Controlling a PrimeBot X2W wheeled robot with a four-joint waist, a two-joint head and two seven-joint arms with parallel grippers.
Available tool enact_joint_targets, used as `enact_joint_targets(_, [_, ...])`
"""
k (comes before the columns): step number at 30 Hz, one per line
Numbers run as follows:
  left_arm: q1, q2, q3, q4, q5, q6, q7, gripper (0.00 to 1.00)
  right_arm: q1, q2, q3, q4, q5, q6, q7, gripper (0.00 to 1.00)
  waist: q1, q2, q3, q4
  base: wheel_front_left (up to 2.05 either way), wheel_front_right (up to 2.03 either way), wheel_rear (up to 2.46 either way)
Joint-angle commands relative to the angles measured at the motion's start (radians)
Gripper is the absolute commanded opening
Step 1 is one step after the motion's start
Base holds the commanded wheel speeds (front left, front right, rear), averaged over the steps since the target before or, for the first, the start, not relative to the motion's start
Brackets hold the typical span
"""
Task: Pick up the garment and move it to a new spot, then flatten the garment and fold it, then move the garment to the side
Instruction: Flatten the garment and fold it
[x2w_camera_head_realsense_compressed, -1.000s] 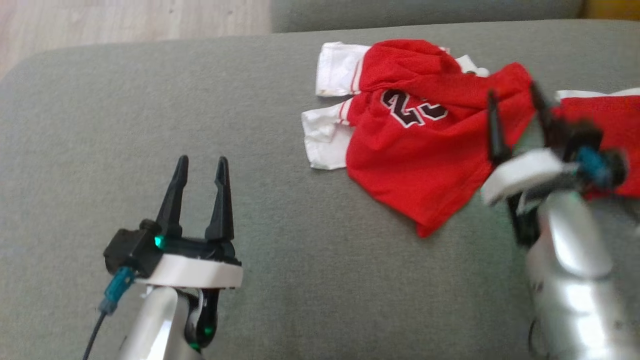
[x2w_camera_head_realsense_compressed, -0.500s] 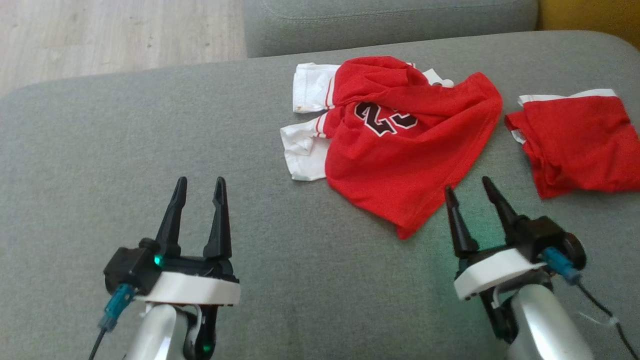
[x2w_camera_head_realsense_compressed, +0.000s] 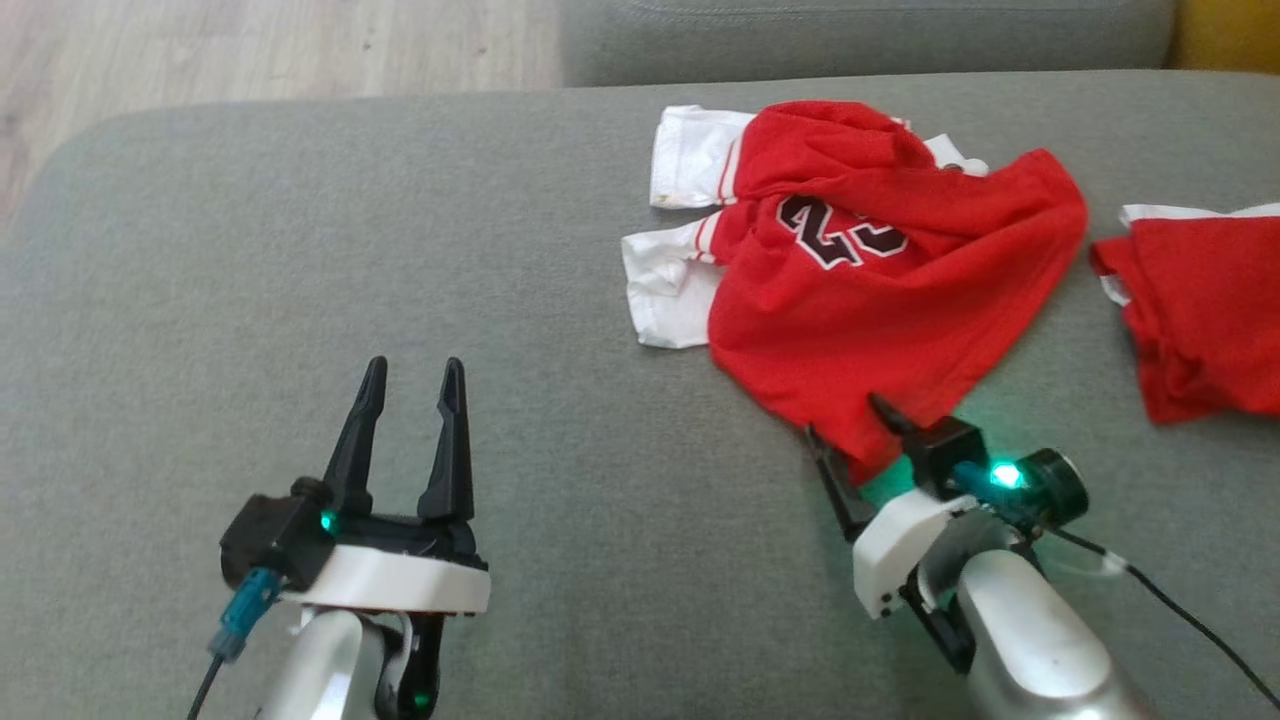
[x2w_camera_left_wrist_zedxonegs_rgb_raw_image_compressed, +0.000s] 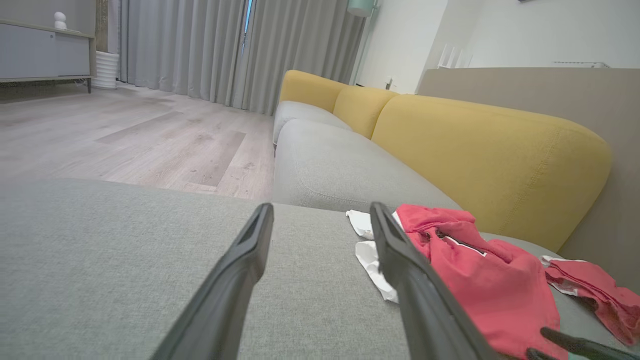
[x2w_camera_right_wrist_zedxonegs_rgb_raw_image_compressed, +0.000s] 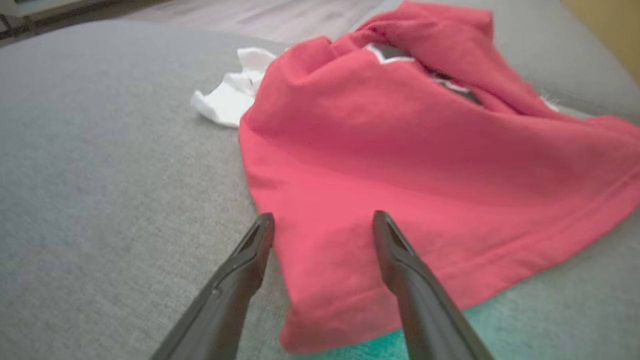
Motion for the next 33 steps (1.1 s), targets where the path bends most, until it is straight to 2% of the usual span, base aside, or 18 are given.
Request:
enact_joint_targets(1, [-0.044,0.006,0.026,-0.028,0.001,-0.006,-0.005,1.00,-0.035,0.006,0.025,-0.018,-0.007,0.003,0.001,1.00,0.0000,-0.0001,0.005,0.007,0.00,0.00,0.00])
enact_joint_targets(7, [-0.047,0.005,0.027,-0.024,0.001,-0.006,-0.005,1.00,-0.082,0.006,0.080,0.110,-0.020,0.003,0.031,1.00,0.0000,-0.0001,0.014,0.011,0.00,0.00,0.00])
enact_joint_targets(8, [-0.047,0.006,0.029,-0.024,0.002,-0.006,-0.005,1.00,-0.089,0.005,0.084,0.125,-0.020,0.003,0.028,0.40,0.0000,-0.0001,0.015,0.008,0.00,0.00,0.00])
enact_joint_targets(9, [-0.047,0.006,0.032,-0.023,0.002,-0.006,-0.005,1.00,-0.095,0.004,0.084,0.139,-0.019,0.003,0.024,0.00,0.0000,-0.0001,0.015,0.003,0.00,0.00,0.00])
enact_joint_targets(14, [-0.048,0.008,0.044,-0.023,0.004,-0.006,-0.005,1.00,-0.112,-0.017,0.061,0.181,-0.010,0.003,-0.006,0.00,0.0000,-0.0001,0.005,-0.031,0.00,0.00,0.00])
enact_joint_targets(18, [-0.039,0.009,0.057,-0.028,0.007,-0.006,-0.005,1.00,-0.098,-0.060,-0.005,0.178,0.001,0.003,-0.029,0.00,0.0000,-0.0001,-0.013,-0.068,0.00,0.00,0.00])
enact_joint_targets(24, [-0.025,0.006,0.066,-0.035,0.007,-0.006,-0.005,1.00,-0.028,-0.142,-0.140,0.128,-0.002,0.003,-0.028,0.00,0.0000,-0.0001,-0.050,-0.112,0.00,0.00,0.00])
enact_joint_targets(29, [-0.009,0.003,0.068,-0.039,0.007,-0.006,-0.005,1.00,0.040,-0.162,-0.214,0.055,-0.034,0.003,0.007,0.00,0.0000,-0.0001,-0.073,-0.127,0.00,0.00,0.00])
enact_joint_targets(30, [-0.008,0.003,0.067,-0.039,0.007,-0.006,-0.005,1.00,0.050,-0.159,-0.227,0.036,-0.046,0.003,0.010,0.13,0.0000,-0.0001,-0.076,-0.127,0.00,0.00,0.00])
enact_joint_targets(31, [-0.006,0.002,0.065,-0.039,0.006,-0.006,-0.005,1.00,0.058,-0.150,-0.242,0.014,-0.052,0.003,0.010,0.75,0.0000,-0.0001,-0.080,-0.126,0.00,0.00,0.00])
enact_joint_targets(32, [-0.004,0.002,0.064,-0.038,0.006,-0.006,-0.005,1.00,0.065,-0.140,-0.254,-0.009,-0.059,0.003,0.010,1.00,0.0000,-0.0001,-0.083,-0.126,0.00,0.00,0.00])
enact_joint_targets(33, [-0.002,0.001,0.062,-0.038,0.006,-0.006,-0.005,1.00,0.073,-0.127,-0.262,-0.032,-0.067,0.003,0.011,1.00,0.0000,-0.0001,-0.087,-0.123,0.00,0.00,0.00])
